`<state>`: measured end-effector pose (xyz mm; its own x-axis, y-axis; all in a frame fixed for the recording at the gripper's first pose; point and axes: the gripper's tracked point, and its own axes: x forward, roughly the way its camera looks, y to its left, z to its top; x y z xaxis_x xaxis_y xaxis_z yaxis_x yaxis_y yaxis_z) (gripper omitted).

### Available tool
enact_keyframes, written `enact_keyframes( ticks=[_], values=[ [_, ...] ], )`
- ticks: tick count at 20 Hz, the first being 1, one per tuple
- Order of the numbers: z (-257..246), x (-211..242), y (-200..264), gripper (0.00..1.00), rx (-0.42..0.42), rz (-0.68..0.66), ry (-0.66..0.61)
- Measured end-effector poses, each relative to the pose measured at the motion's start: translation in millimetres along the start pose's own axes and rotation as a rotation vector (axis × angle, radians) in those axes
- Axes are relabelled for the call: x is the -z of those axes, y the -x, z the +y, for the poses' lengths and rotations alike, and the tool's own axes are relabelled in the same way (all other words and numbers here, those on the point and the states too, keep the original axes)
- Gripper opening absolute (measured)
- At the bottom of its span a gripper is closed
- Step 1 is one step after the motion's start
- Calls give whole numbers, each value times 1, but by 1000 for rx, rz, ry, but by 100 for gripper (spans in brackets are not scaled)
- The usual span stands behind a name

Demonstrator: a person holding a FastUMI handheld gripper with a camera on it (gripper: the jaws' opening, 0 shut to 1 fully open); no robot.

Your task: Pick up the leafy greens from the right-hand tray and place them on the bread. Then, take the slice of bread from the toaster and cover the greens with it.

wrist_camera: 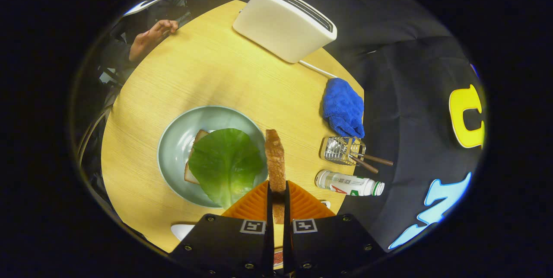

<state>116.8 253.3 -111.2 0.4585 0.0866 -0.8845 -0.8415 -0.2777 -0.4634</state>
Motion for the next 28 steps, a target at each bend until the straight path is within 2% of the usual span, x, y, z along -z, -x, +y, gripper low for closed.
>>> enact_keyframes(
  ticks=[4,7,10,13,17,23,28],
  values=[
    [28,3,-5,9,-3,-1,3],
    [52,9,-13,9,-37,31,25],
    [67,11,-9,17,-74,40,9],
    [84,5,-2,25,-153,25,-32],
    [96,-1,10,26,-195,8,-45],
    [93,1,12,29,-173,-30,-127],
    [82,-2,13,29,-86,-191,-360]
  ],
)
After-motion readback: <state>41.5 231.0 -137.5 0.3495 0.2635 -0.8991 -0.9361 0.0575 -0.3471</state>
